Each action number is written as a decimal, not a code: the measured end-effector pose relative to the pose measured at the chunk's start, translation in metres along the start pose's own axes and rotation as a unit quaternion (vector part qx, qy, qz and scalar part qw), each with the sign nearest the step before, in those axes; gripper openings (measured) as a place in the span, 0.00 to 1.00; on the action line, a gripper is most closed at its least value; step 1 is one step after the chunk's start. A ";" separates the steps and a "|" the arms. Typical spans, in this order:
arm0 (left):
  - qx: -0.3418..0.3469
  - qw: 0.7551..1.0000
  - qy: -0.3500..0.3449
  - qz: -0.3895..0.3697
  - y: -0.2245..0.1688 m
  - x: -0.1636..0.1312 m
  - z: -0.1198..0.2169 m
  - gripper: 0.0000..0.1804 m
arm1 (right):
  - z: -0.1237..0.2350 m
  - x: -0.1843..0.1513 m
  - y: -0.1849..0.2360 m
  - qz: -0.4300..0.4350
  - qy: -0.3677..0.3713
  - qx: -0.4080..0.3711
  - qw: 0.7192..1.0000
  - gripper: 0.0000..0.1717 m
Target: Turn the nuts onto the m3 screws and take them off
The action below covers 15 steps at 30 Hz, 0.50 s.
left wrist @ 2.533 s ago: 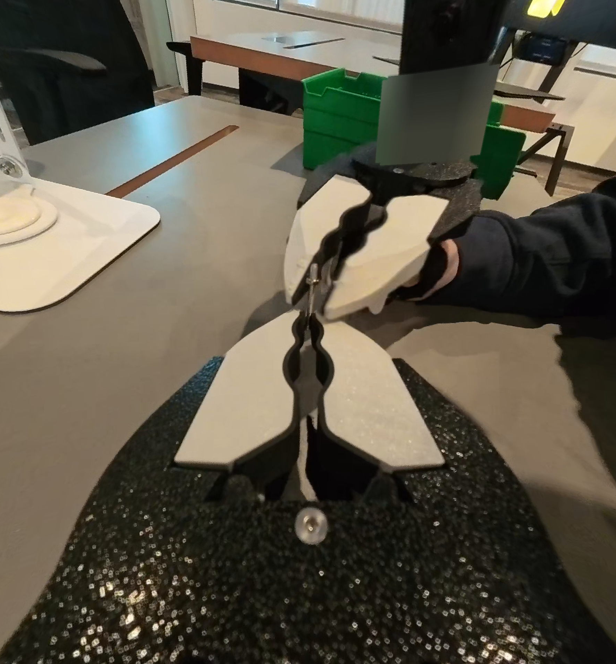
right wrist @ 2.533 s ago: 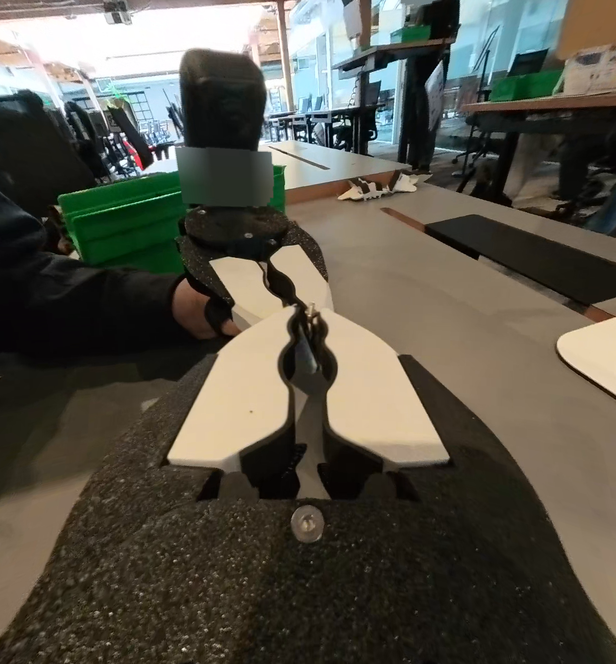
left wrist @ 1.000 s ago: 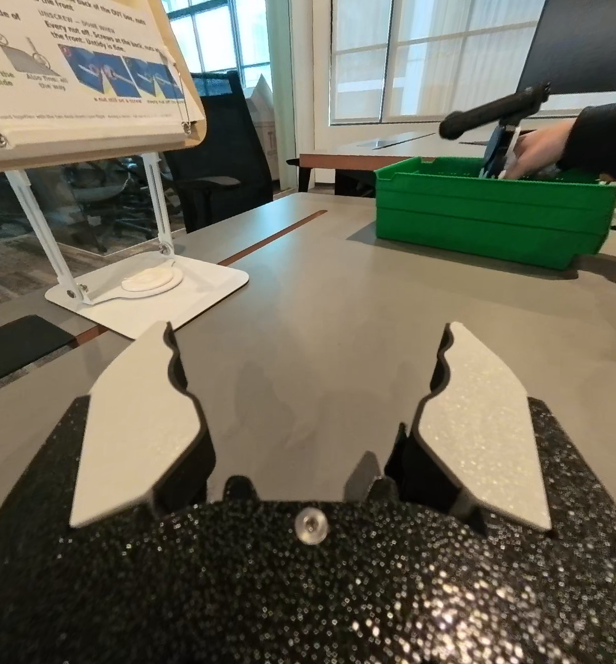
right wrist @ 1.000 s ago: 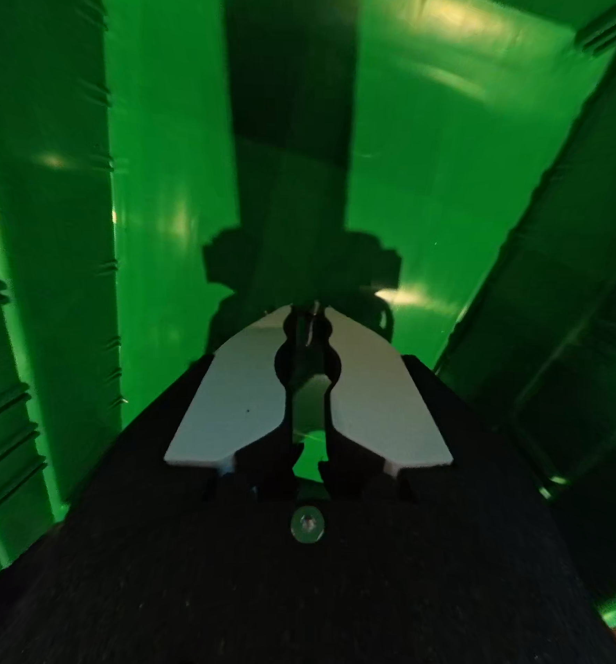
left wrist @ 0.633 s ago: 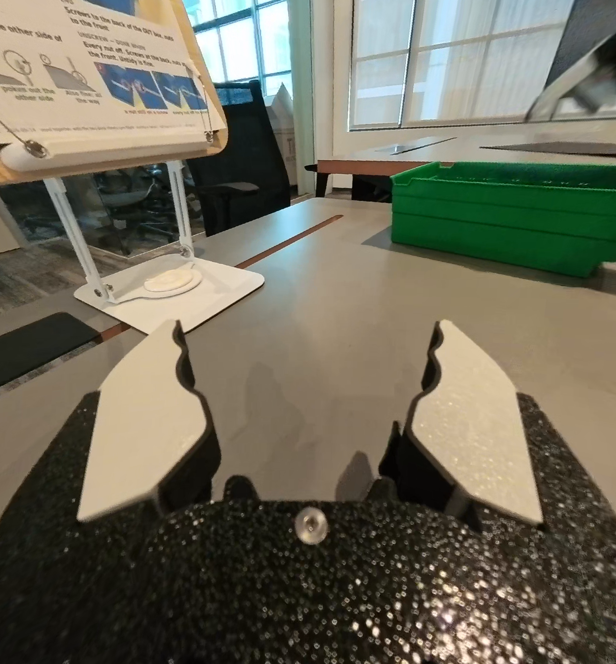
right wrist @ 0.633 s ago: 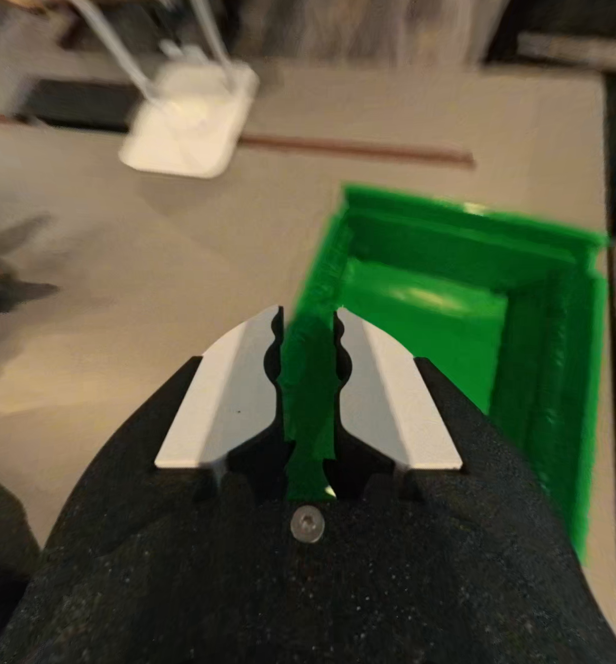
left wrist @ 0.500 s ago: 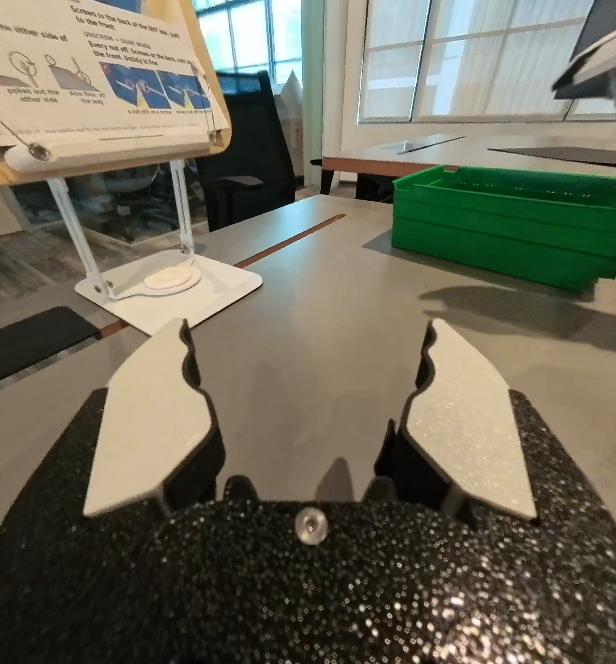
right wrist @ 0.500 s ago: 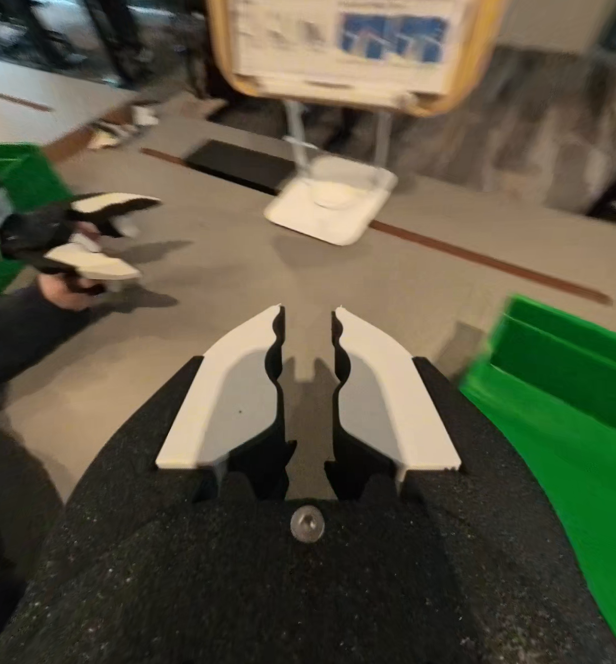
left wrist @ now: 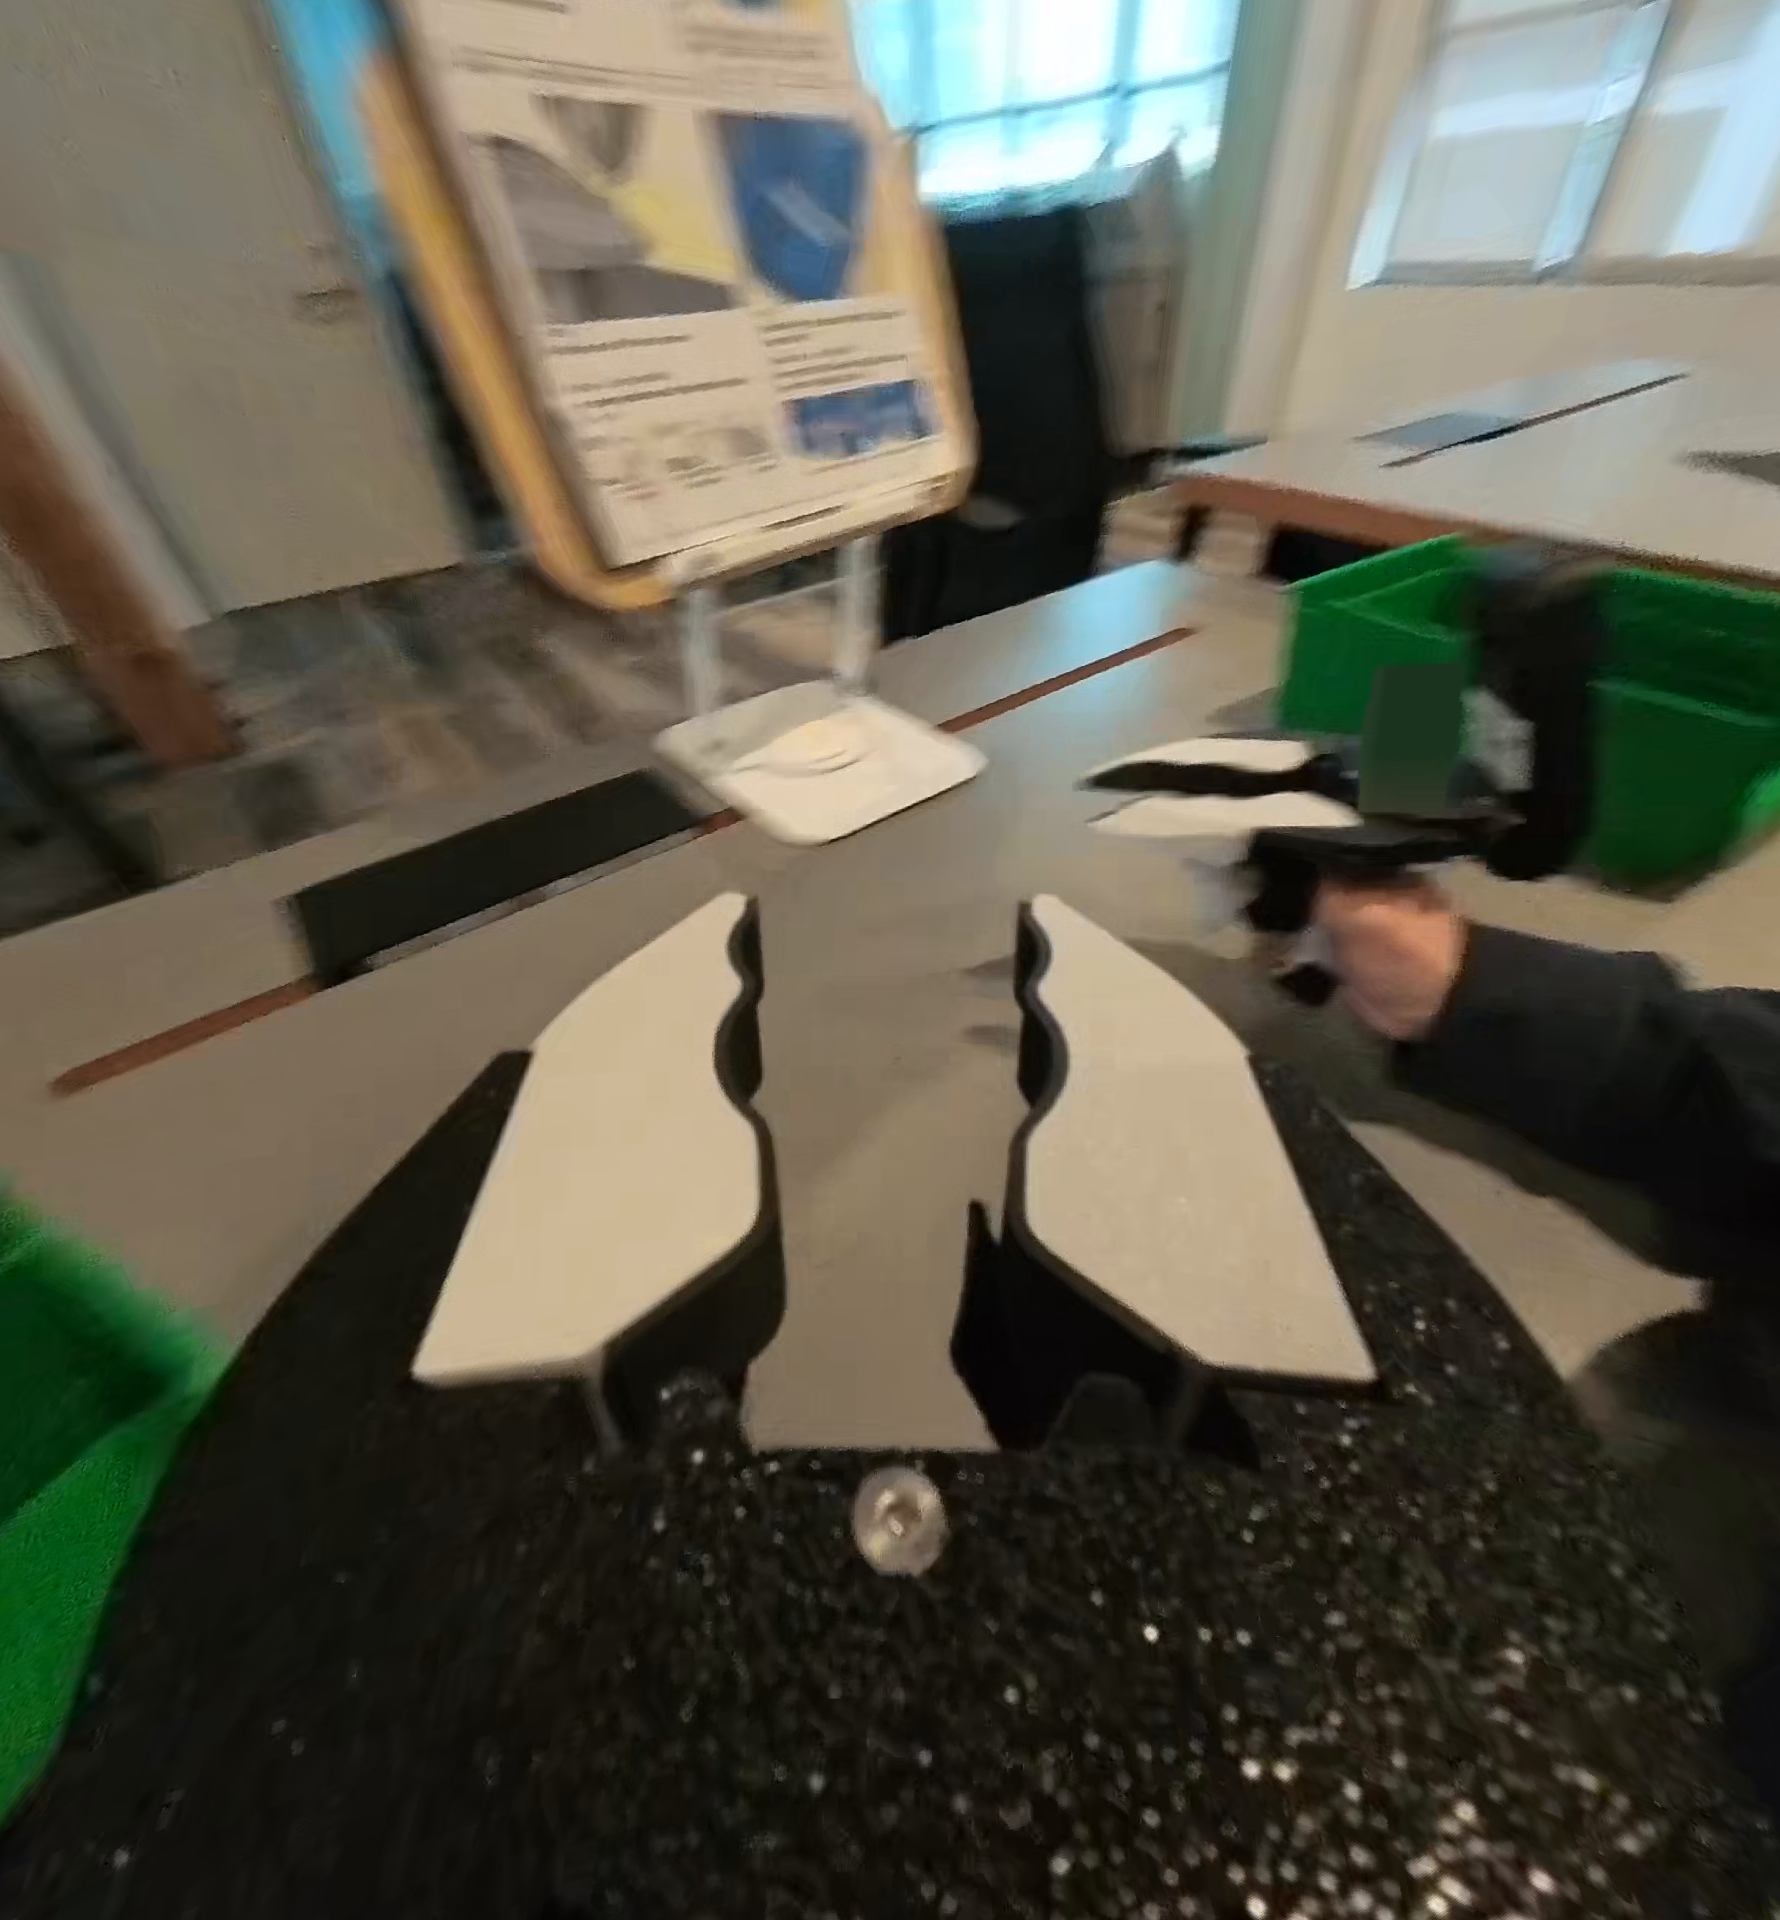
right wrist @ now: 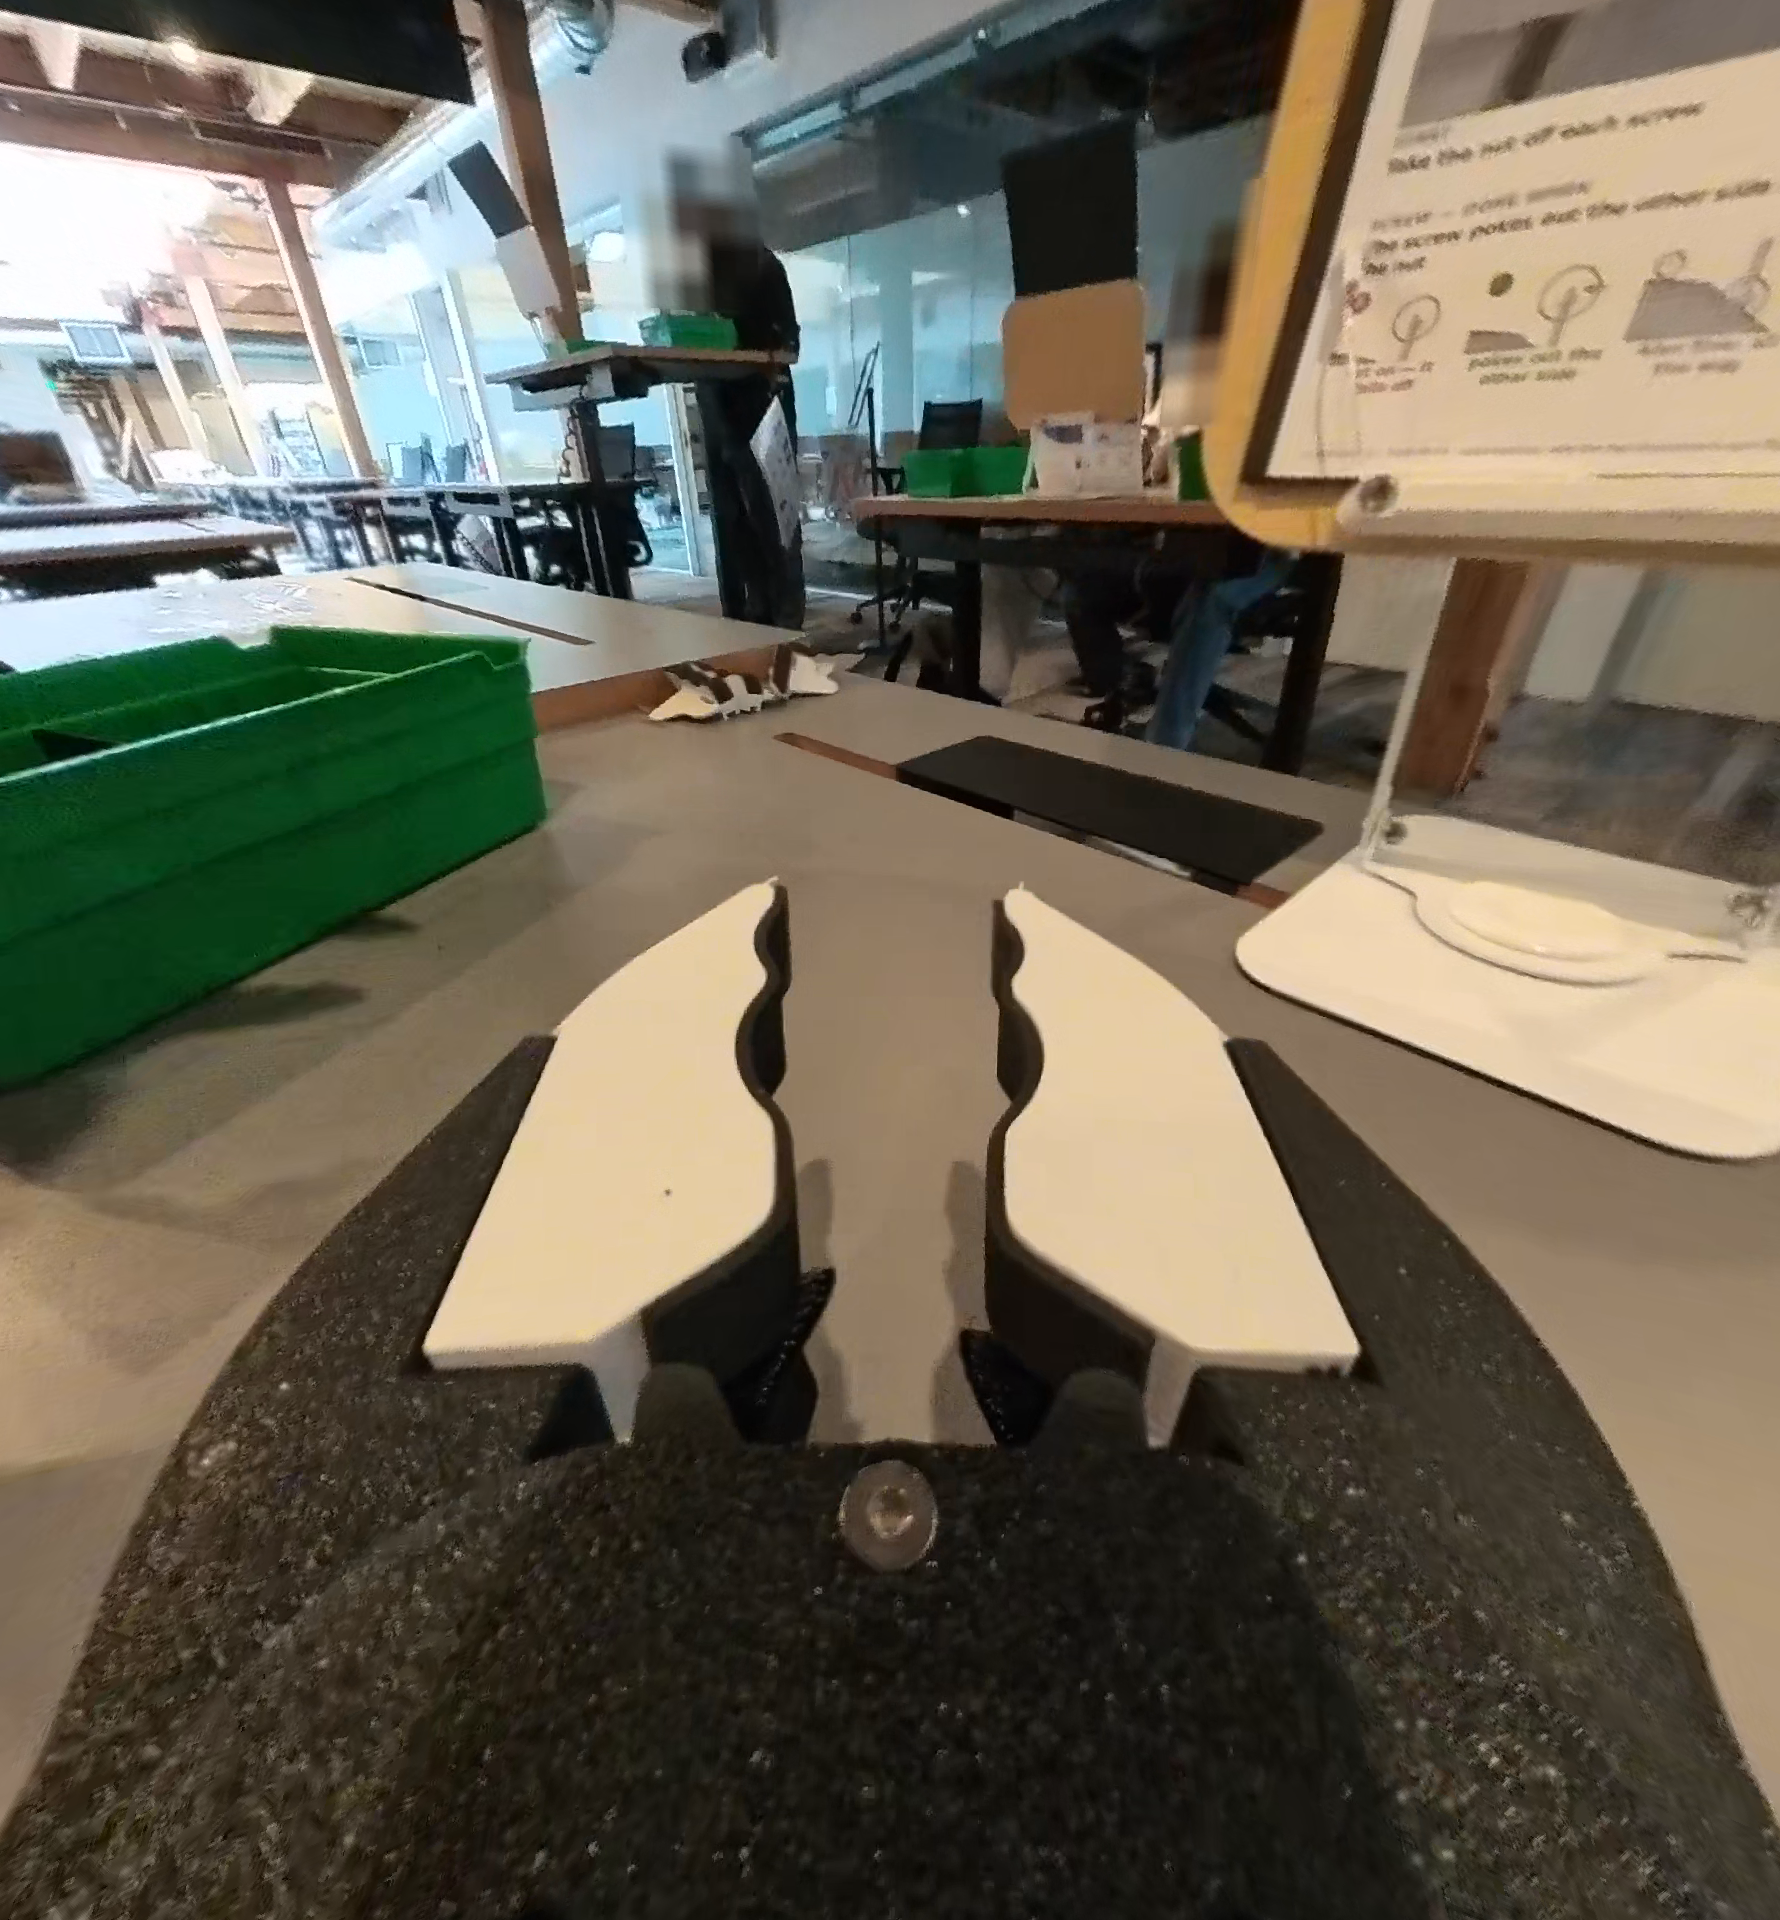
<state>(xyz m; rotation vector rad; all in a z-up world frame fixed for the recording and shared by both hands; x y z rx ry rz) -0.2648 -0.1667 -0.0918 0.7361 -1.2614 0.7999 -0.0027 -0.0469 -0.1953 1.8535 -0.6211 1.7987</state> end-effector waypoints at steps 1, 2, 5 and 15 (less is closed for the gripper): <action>0.034 0.999 0.026 -0.004 0.023 -0.001 0.016 0.25 | -0.002 -0.002 0.002 0.010 -0.002 -0.003 1.000 0.21; 0.067 0.996 0.064 -0.006 0.047 -0.003 0.029 0.23 | -0.003 -0.004 0.003 0.019 -0.002 -0.005 1.000 0.20; 0.104 0.972 0.208 0.038 0.120 -0.023 0.046 0.21 | -0.006 -0.009 0.007 0.047 -0.005 -0.010 0.999 0.19; 0.031 0.835 0.507 0.209 0.224 -0.121 0.019 0.18 | -0.006 -0.014 0.012 0.106 0.003 -0.024 0.994 0.16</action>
Point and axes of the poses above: each gripper's, where its closed fingertips meet, z back along the fingers, x out of its top, y = z × x across the jaws, the point moved 7 cm from there along z, back along the fingers
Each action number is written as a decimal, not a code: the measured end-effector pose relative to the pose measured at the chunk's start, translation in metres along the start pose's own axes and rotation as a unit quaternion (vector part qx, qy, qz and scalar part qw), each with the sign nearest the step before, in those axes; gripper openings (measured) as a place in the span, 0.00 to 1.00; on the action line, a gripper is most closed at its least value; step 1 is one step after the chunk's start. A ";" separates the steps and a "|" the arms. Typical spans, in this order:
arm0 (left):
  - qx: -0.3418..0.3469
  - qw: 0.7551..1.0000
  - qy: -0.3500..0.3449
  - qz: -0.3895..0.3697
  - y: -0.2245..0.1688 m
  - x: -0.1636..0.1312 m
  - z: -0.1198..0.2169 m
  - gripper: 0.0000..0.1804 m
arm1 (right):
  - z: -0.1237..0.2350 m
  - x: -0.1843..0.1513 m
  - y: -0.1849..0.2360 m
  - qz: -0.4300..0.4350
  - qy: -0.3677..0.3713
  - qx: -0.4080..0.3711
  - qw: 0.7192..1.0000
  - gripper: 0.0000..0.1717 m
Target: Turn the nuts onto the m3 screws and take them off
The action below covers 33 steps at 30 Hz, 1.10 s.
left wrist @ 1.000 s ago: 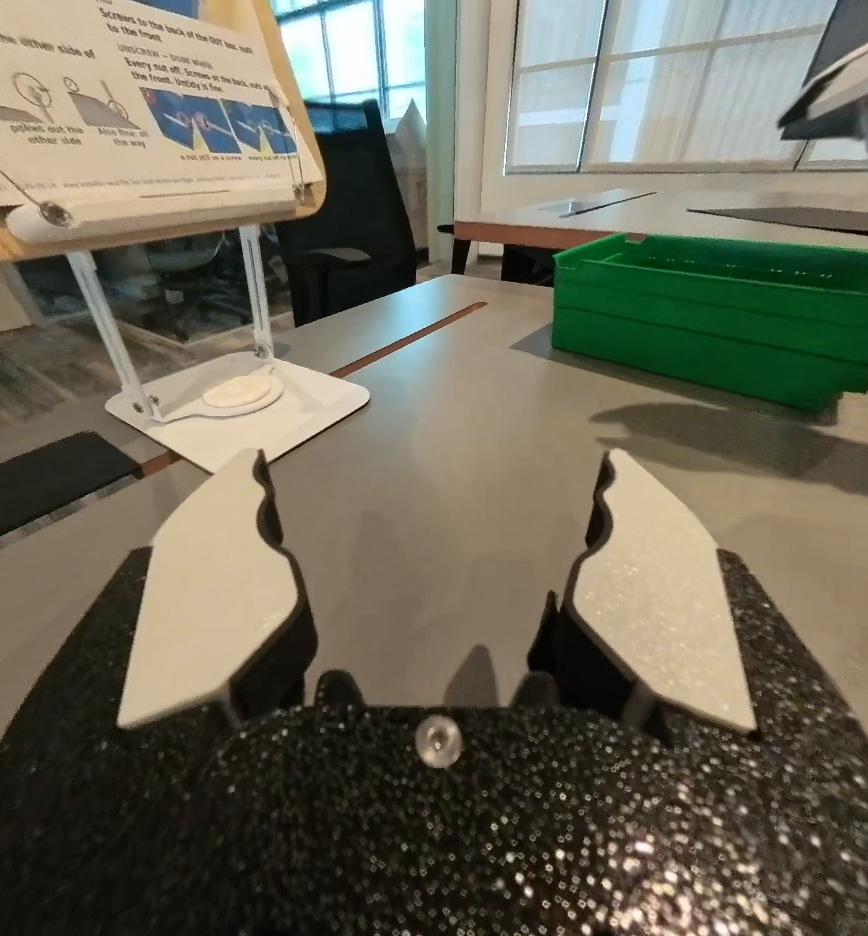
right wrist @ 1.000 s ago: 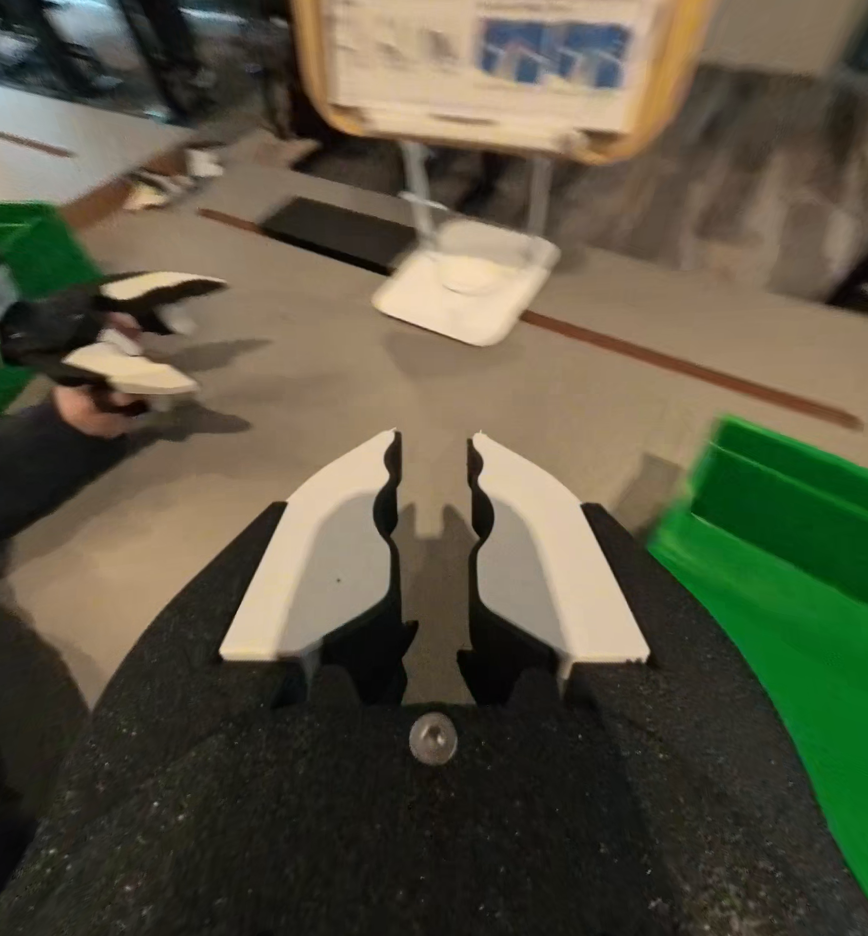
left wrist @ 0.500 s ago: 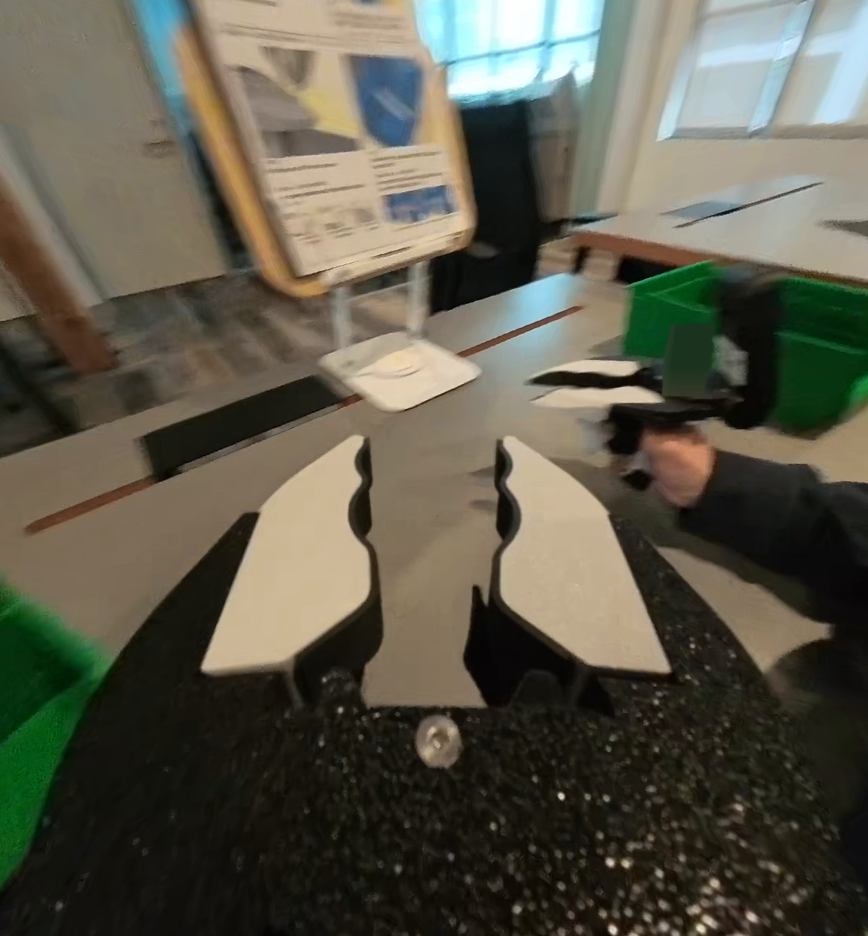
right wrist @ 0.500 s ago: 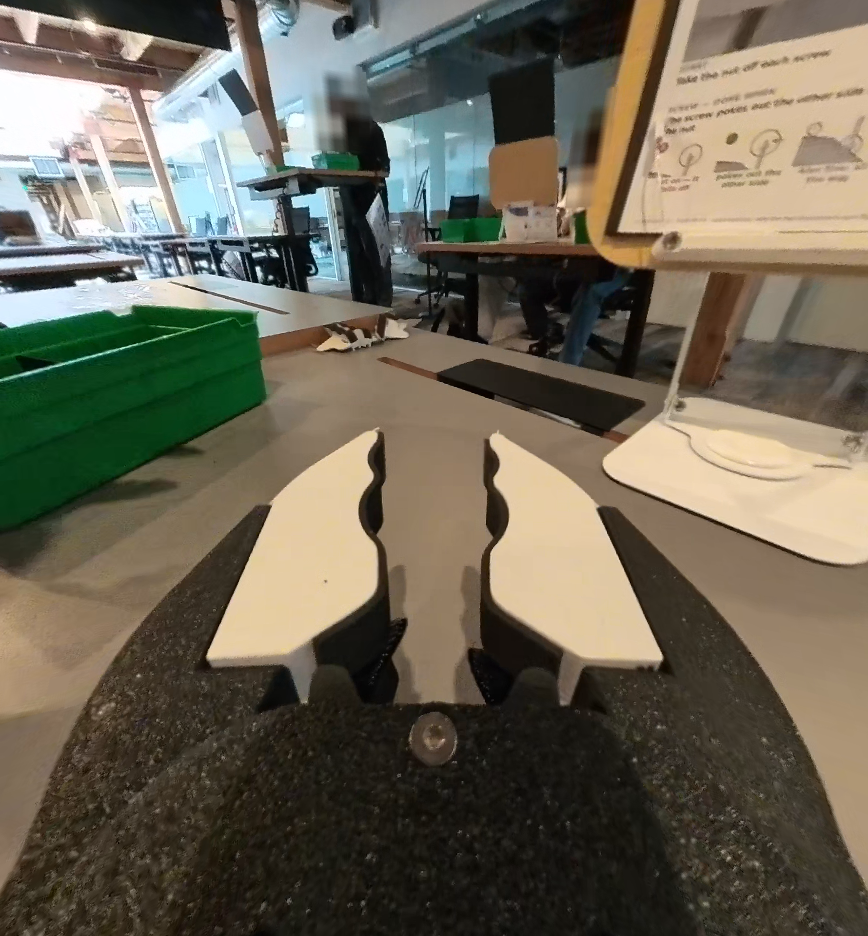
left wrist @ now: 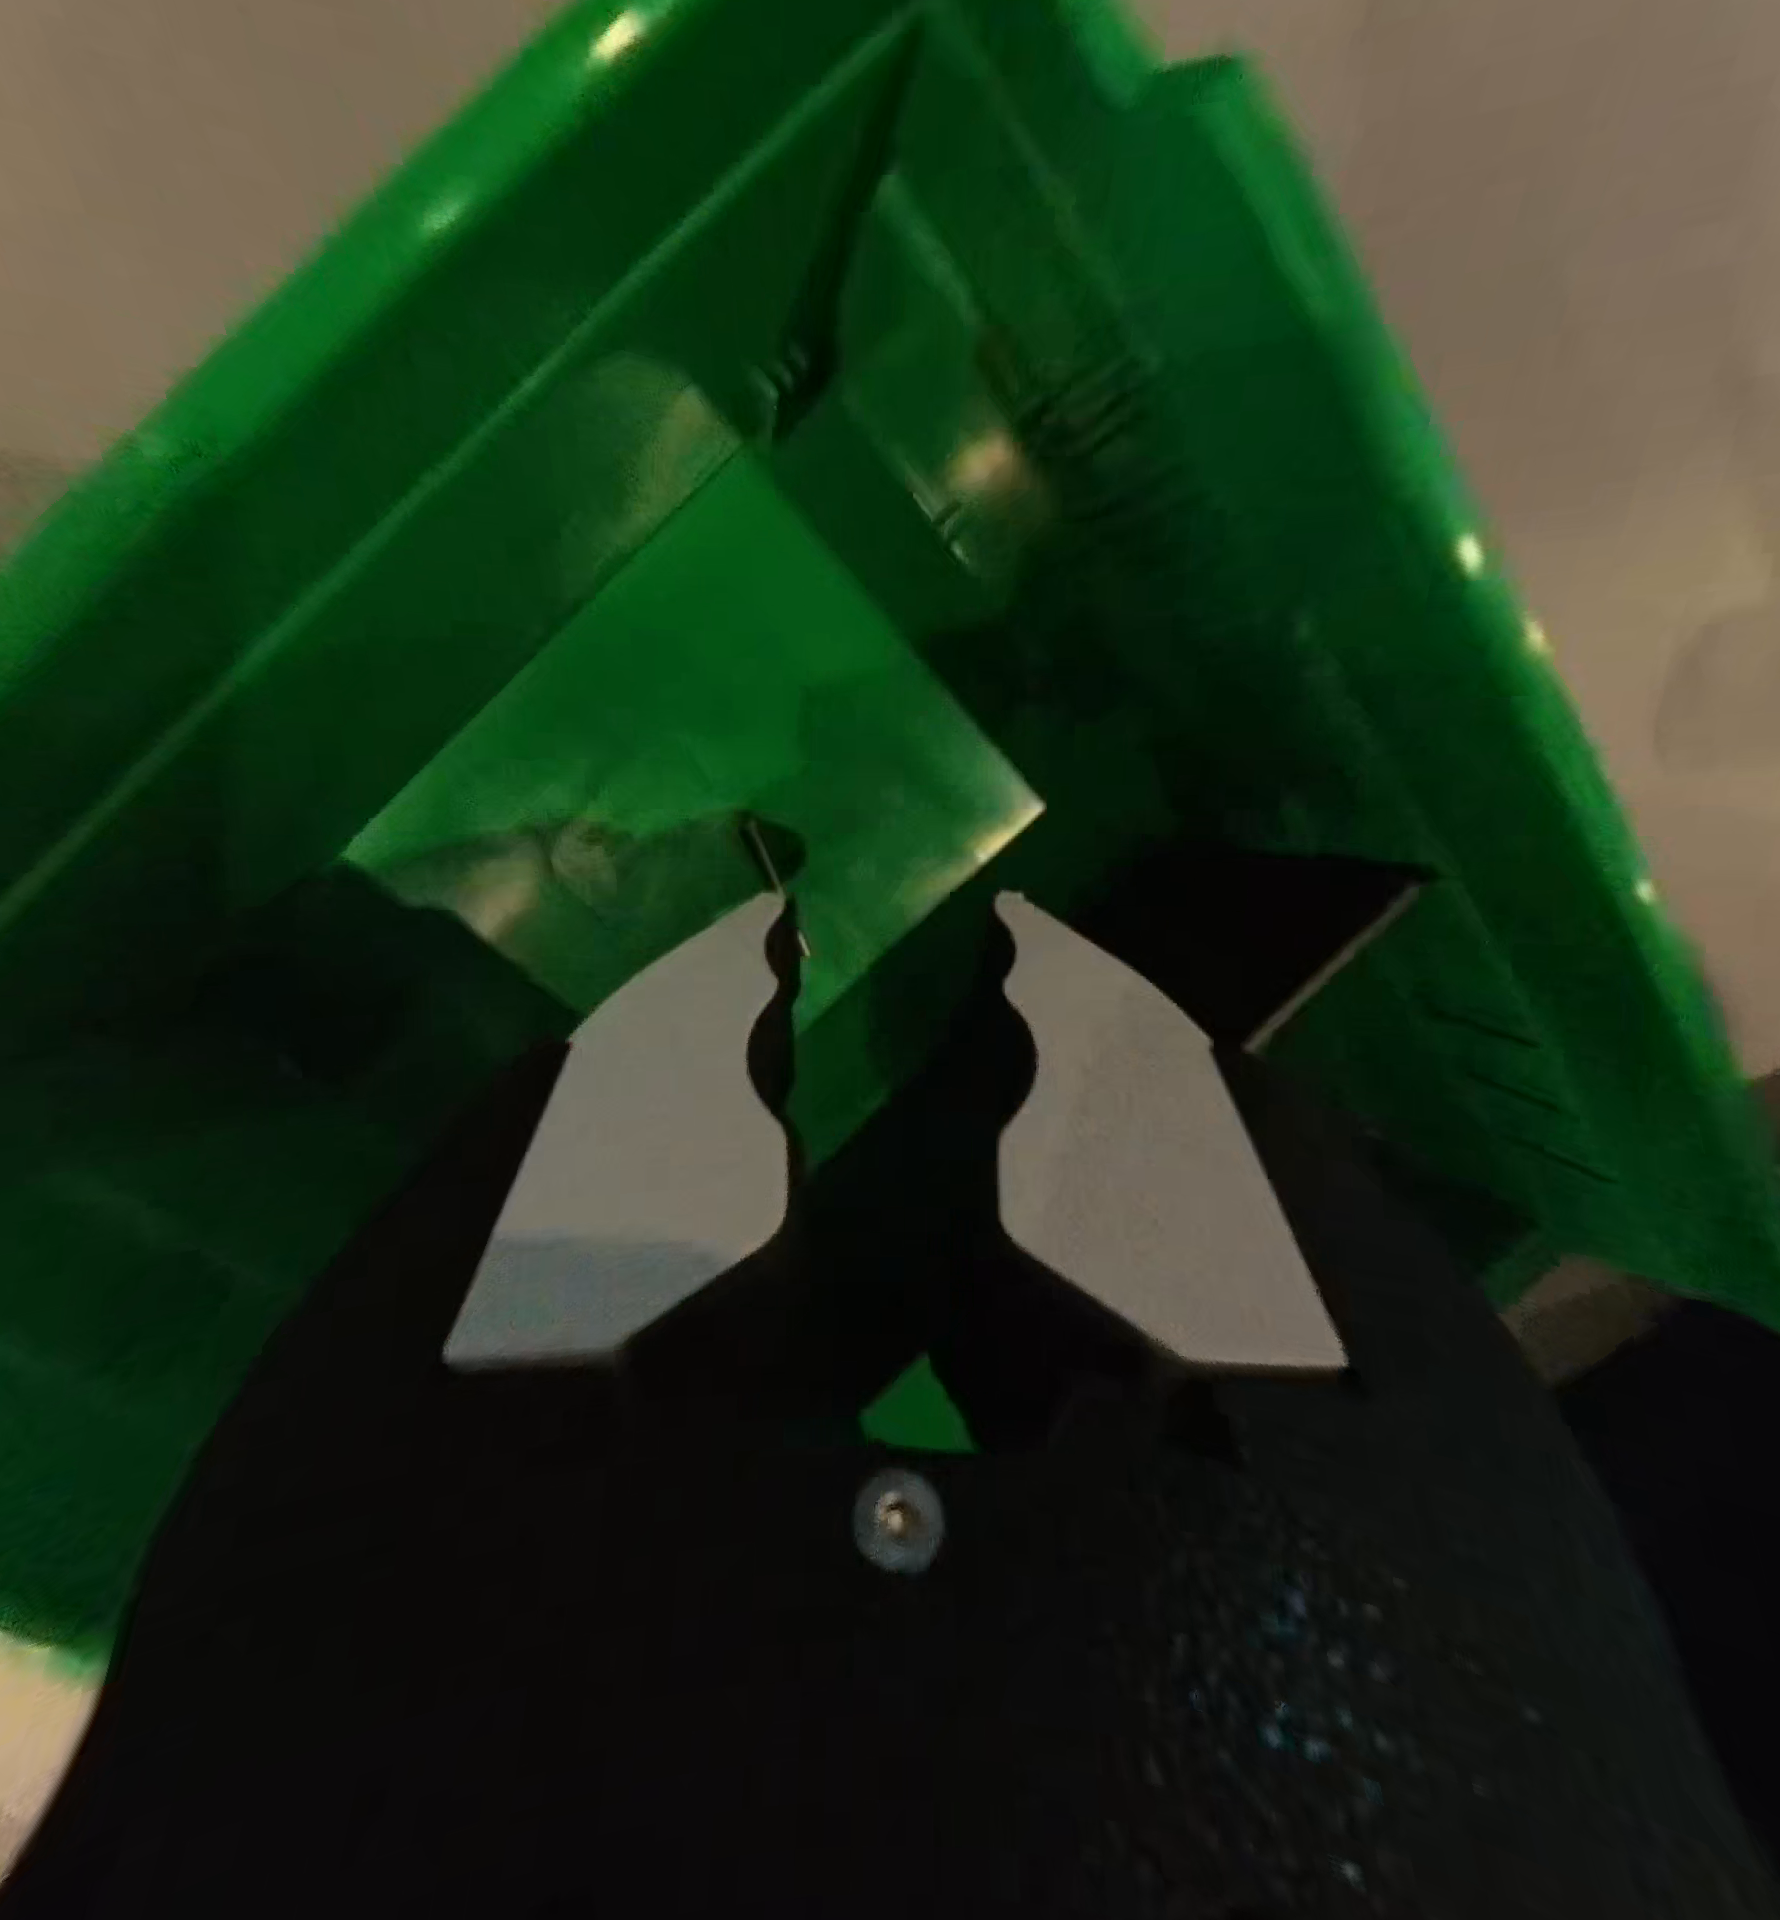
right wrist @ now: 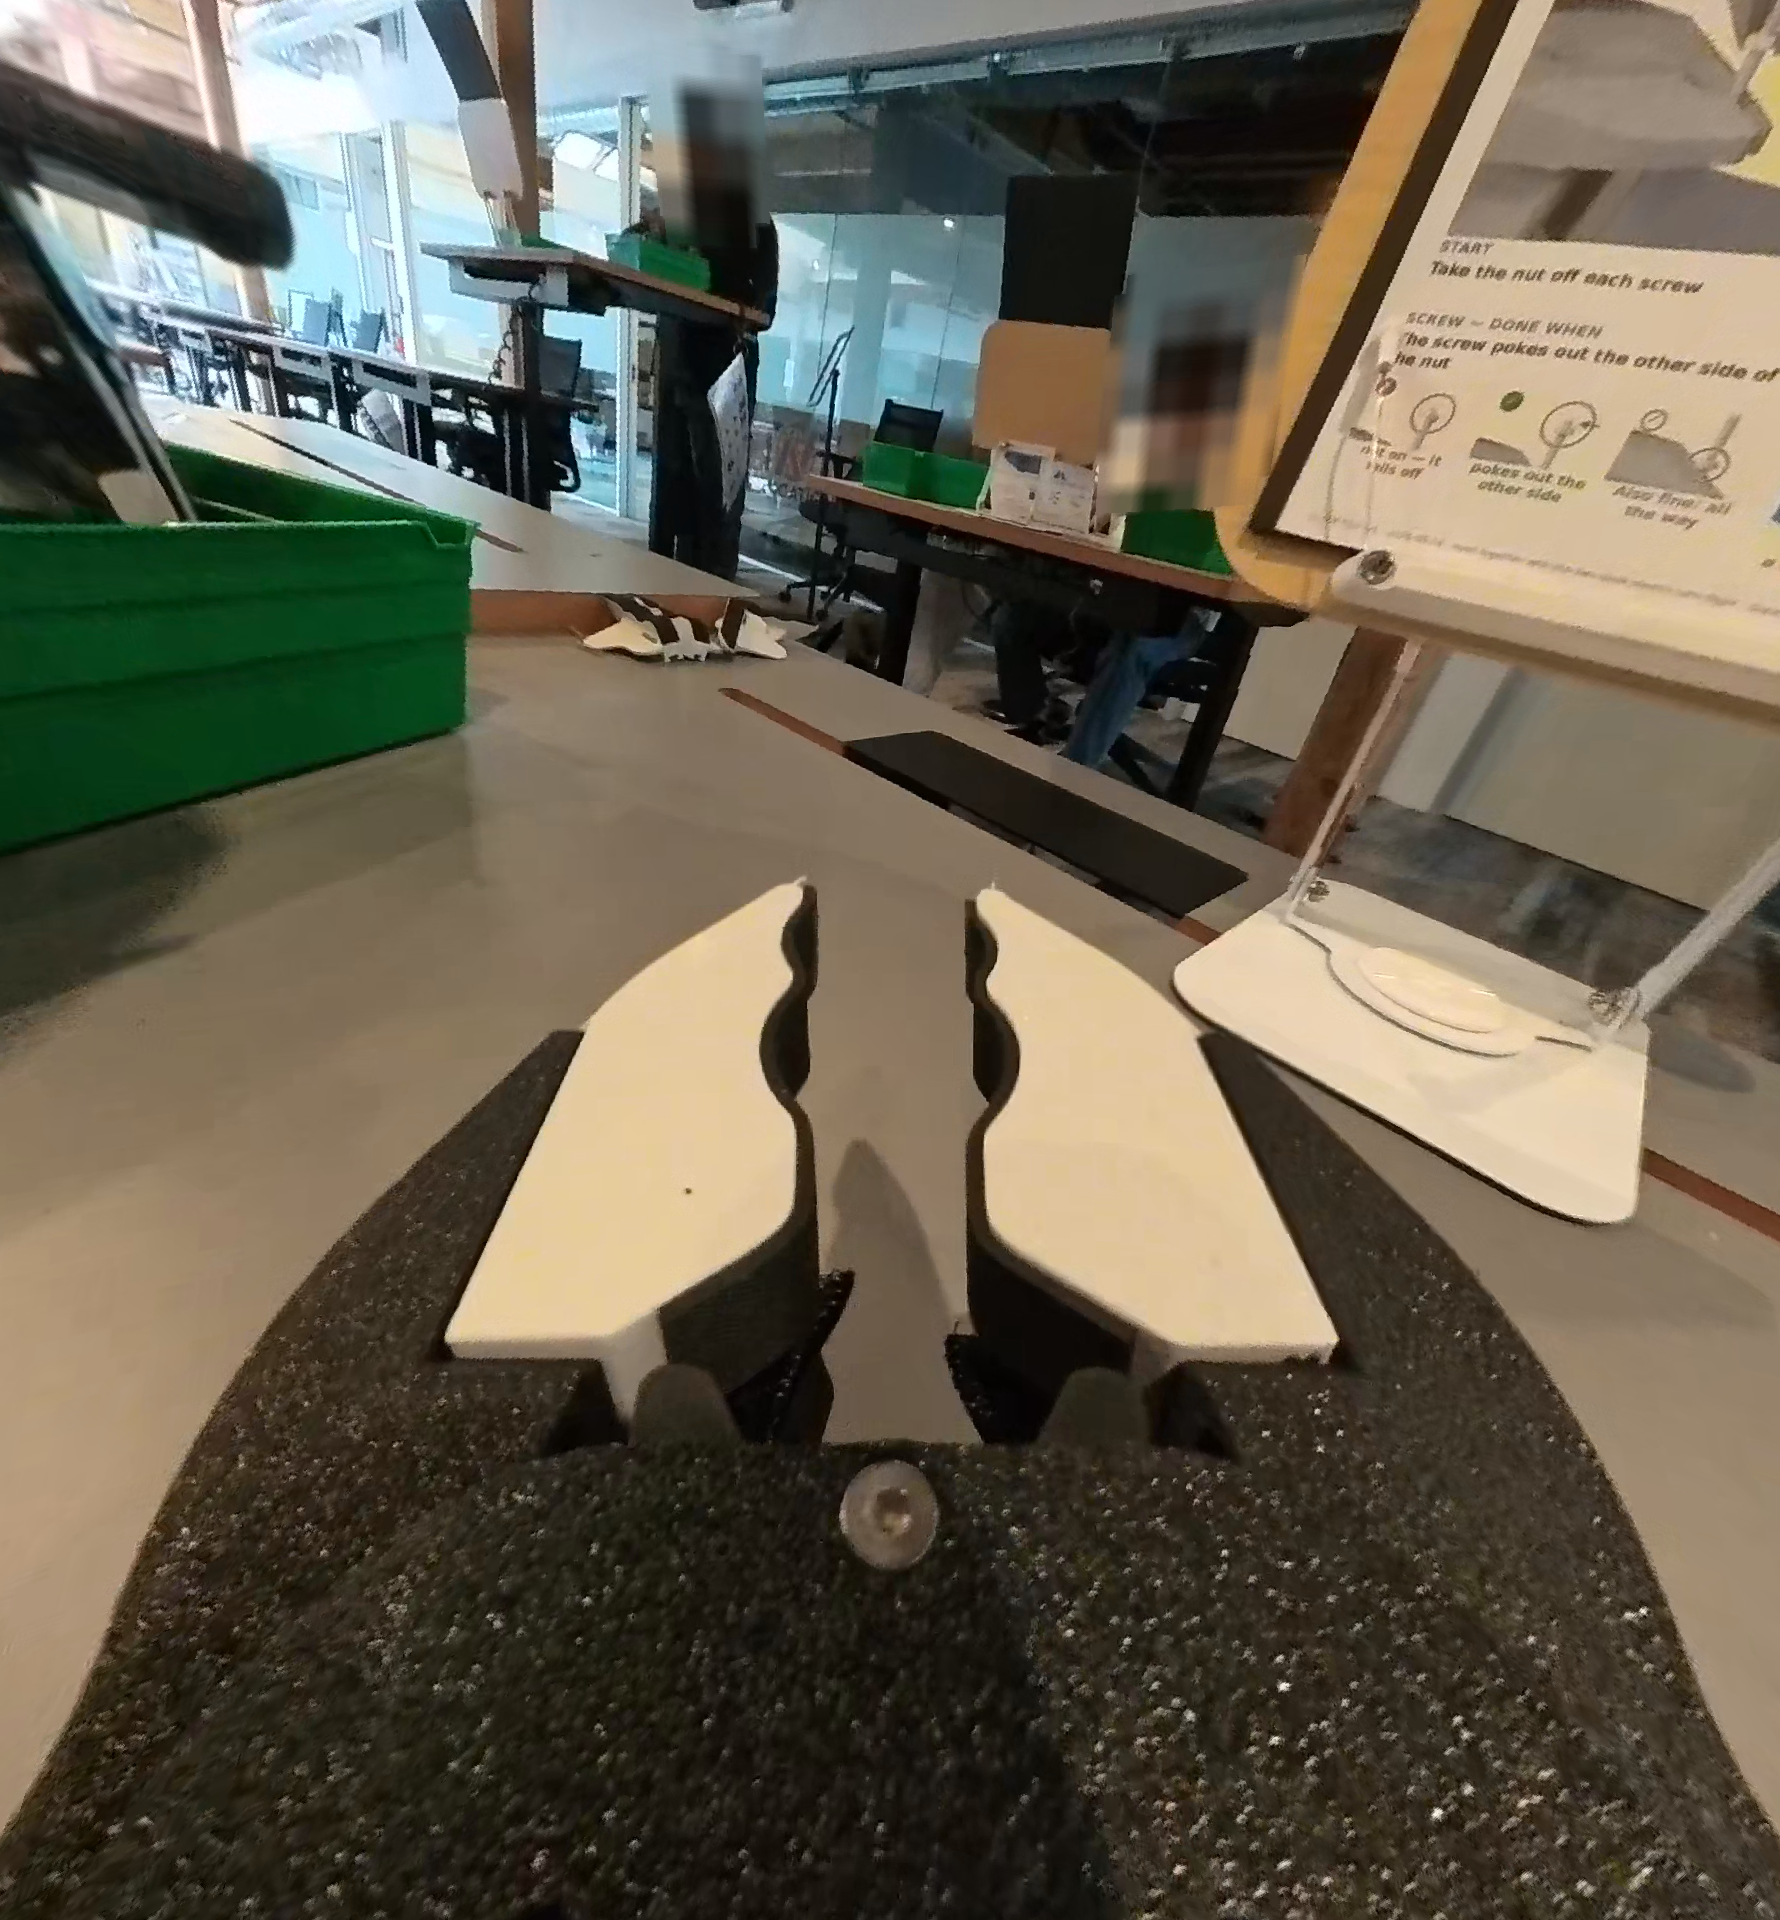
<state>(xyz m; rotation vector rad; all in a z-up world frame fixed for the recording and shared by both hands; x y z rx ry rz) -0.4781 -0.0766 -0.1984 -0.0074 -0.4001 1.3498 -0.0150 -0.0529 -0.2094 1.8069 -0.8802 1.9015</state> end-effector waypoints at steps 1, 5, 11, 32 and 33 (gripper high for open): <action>-0.007 1.000 0.008 0.008 0.003 0.002 -0.005 0.18 | -0.001 -0.001 0.000 0.000 0.005 0.002 1.000 0.16; 0.004 0.999 0.040 0.023 0.013 0.004 -0.020 0.15 | -0.004 -0.003 0.001 0.000 0.013 0.008 1.000 0.15; 0.043 0.995 0.081 0.030 0.021 0.001 -0.033 0.13 | -0.005 -0.004 0.001 -0.003 0.013 0.017 1.000 0.15; 0.082 0.995 0.055 -0.022 0.016 -0.001 -0.027 0.01 | -0.006 -0.003 0.001 -0.022 0.000 0.035 0.999 0.13; 0.084 0.995 0.042 -0.023 0.014 0.000 -0.019 0.01 | -0.006 -0.003 0.002 -0.021 -0.001 0.037 0.999 0.13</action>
Point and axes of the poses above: each gripper's, where its closed fingertips meet, z back along the fingers, x out of its top, y = z × x across the jaws, the point moved 7 cm from there along z, back along the fingers
